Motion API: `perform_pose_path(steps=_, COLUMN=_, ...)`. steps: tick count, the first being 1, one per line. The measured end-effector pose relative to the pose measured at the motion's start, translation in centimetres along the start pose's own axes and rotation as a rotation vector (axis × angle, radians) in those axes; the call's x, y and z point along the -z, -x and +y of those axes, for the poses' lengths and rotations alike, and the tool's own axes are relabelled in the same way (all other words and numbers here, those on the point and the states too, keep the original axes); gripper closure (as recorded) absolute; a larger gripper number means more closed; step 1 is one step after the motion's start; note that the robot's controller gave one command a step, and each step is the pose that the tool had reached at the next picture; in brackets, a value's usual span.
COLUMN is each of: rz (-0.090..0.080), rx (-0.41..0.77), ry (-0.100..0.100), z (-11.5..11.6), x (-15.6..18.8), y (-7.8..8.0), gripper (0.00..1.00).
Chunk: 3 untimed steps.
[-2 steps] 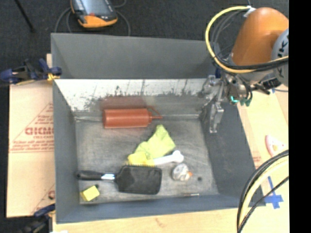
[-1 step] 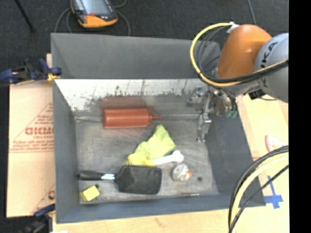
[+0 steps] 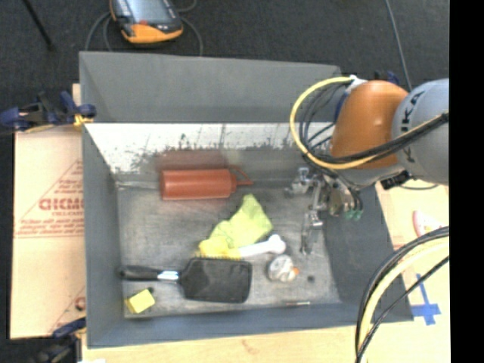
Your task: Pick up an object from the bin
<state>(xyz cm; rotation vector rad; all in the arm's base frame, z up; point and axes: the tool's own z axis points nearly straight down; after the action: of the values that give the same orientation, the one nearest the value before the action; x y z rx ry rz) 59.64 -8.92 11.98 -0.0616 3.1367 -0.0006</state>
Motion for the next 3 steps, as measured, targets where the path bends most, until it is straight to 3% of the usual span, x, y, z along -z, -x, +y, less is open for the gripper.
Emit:
perform_pose_path(steps=1, rz=0.005, rx=0.134, ry=0.0, z=1.6, x=-2.0, y=-1.8, gripper=0.0)
perform_pose_path(steps=2, rz=0.005, rx=0.281, ry=0.001, z=4.0, x=-0.8, y=-2.7, gripper=0.0)
perform_pose_path(steps=3, rz=-0.001, rx=0.086, ry=0.0, z=5.1, x=-1.4, y=-3.9, gripper=0.0)
